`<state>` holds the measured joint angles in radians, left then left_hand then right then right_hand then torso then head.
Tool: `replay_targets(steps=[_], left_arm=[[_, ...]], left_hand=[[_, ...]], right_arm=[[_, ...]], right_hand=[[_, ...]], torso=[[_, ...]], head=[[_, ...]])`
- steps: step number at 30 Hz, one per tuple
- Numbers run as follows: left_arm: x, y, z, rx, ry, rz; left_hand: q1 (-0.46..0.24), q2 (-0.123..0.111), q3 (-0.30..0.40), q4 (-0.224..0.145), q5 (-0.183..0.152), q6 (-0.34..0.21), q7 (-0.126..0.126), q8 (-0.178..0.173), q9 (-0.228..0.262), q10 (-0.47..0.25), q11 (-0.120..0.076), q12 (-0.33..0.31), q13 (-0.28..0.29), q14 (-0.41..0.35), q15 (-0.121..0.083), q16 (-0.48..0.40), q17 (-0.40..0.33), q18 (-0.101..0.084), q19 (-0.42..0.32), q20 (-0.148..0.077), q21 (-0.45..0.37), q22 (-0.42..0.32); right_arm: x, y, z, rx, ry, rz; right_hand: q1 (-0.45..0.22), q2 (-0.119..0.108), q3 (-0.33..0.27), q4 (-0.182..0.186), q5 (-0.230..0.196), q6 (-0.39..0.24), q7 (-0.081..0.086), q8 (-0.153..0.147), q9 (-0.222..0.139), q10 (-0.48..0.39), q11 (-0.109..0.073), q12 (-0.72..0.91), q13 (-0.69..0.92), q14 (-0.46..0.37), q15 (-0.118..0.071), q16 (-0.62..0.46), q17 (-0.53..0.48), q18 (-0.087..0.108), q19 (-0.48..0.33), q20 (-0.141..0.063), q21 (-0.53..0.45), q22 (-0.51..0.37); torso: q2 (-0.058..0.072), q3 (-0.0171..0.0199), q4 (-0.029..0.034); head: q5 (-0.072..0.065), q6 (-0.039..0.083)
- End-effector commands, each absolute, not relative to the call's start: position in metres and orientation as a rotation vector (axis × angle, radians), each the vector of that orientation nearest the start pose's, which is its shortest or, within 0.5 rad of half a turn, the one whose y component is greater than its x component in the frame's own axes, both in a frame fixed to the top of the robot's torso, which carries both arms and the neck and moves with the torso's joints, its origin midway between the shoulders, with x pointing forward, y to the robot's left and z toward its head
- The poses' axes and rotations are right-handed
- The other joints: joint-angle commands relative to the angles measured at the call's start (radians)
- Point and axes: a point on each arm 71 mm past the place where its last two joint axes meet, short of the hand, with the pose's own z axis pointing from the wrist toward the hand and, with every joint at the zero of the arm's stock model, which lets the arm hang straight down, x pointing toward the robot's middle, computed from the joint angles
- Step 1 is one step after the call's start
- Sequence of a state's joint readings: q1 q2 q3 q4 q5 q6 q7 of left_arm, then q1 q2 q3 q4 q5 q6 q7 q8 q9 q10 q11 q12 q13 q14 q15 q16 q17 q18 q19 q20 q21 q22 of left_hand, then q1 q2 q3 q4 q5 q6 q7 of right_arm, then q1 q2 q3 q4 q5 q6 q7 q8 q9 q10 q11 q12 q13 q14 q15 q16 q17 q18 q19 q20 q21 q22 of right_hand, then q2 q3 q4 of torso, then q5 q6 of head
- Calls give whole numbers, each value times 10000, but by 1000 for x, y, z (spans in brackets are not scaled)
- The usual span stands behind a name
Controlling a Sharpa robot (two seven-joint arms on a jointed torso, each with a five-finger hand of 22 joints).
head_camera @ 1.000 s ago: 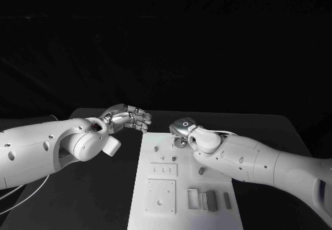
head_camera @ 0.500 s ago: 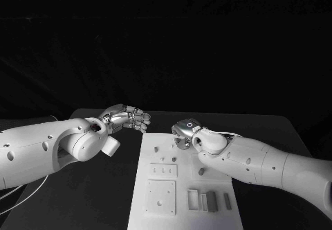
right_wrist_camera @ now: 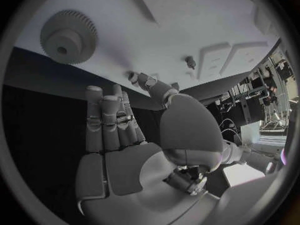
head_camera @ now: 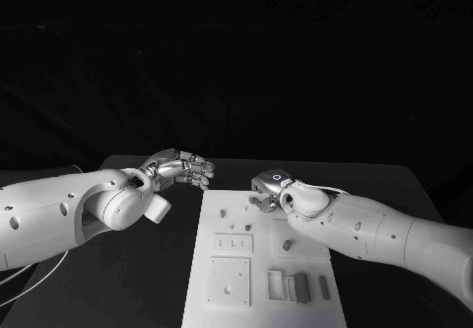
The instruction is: Assemble the parts on the task board
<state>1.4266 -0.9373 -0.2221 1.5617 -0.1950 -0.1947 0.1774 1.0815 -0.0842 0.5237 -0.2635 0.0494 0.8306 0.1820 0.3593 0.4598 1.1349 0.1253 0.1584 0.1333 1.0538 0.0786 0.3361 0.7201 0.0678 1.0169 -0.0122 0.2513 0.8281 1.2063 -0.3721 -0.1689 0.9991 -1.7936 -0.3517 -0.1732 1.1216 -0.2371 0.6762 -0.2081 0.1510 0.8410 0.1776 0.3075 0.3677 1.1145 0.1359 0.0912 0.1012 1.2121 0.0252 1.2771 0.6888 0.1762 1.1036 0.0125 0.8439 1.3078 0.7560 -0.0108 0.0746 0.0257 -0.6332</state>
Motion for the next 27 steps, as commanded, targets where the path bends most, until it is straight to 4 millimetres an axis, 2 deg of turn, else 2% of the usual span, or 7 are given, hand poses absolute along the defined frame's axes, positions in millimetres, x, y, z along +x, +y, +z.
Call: replay_targets(steps=[1,8,15,17,19,21,27], left_arm=[[491,238,-144,-8508,17092,-13569],[491,237,-144,-8526,17112,-13536],[491,237,-144,-8537,17133,-13519],[491,237,-144,-8545,17130,-13506],[491,237,-144,-8552,17136,-13497],[491,237,-144,-8550,17137,-13499],[491,236,-144,-8546,17154,-13505]], left_hand=[[8,-124,-16,-59,2,-71,1,-32,-10,22,76,-69,-10,-20,26,-40,12,104,14,-55,-43,14],[8,-127,-16,-59,2,-75,3,-33,-11,21,77,-74,-11,-22,27,-43,15,104,14,-54,-45,15],[10,-132,-16,-60,2,-87,7,-38,-15,15,81,-84,-12,-23,28,-48,20,103,13,-53,-48,17],[13,-132,-15,-62,2,-90,8,-40,-16,13,82,-88,-13,-23,28,-50,21,104,13,-54,-49,18],[17,-136,-14,-65,2,-100,12,-45,-18,11,84,-93,-13,-24,28,-53,24,104,12,-54,-51,19],[19,-139,-13,-66,2,-108,15,-49,-21,9,85,-97,-13,-24,29,-55,26,104,13,-53,-52,19],[21,-142,-13,-66,2,-126,22,-57,-25,7,88,-104,-14,-24,29,-59,31,103,13,-52,-55,21]], right_arm=[[547,-98,-242,-5238,16051,3631],[548,-95,-243,-5260,16267,3805],[550,-97,-246,-5225,16622,3741],[550,-97,-247,-5267,16683,3736],[551,-97,-247,-5275,16694,3726],[551,-97,-247,-5271,16712,3695],[553,-98,-247,-5268,16760,3626]], right_hand=[[83,-9,7,71,8,11,-52,26,15,-52,-15,-40,-19,-87,-22,-1,-2,856,-95,10,-58,180],[114,251,-98,53,4,196,-109,179,71,305,-114,220,132,-189,-116,133,49,856,-147,31,5,214],[91,572,-332,-134,11,403,-100,356,132,918,-549,1306,1564,-363,-531,343,99,856,-229,25,183,205],[57,586,-428,-210,1,528,-129,429,162,614,-670,2252,2942,-384,-692,405,82,856,-239,28,240,193],[33,721,-404,-281,19,672,-200,452,169,-359,-735,3960,5127,-384,-803,518,60,856,-238,11,330,196],[-12,764,-324,-314,16,692,-231,419,156,-837,-831,4877,6247,-392,-779,595,42,856,-253,-4,412,206],[-52,802,-256,-341,20,700,-240,386,155,-1098,-882,5712,7134,-363,-843,786,65,856,-221,-50,567,207]], torso=[[-4,-5,7],[-4,-18,13],[-6,-28,23],[-8,-30,24],[-8,-26,15],[-5,-24,14],[-9,-19,14]], head=[[-5,6],[-13,7],[-27,-6],[-25,-13],[-19,-15],[-13,-18],[-11,-13]])
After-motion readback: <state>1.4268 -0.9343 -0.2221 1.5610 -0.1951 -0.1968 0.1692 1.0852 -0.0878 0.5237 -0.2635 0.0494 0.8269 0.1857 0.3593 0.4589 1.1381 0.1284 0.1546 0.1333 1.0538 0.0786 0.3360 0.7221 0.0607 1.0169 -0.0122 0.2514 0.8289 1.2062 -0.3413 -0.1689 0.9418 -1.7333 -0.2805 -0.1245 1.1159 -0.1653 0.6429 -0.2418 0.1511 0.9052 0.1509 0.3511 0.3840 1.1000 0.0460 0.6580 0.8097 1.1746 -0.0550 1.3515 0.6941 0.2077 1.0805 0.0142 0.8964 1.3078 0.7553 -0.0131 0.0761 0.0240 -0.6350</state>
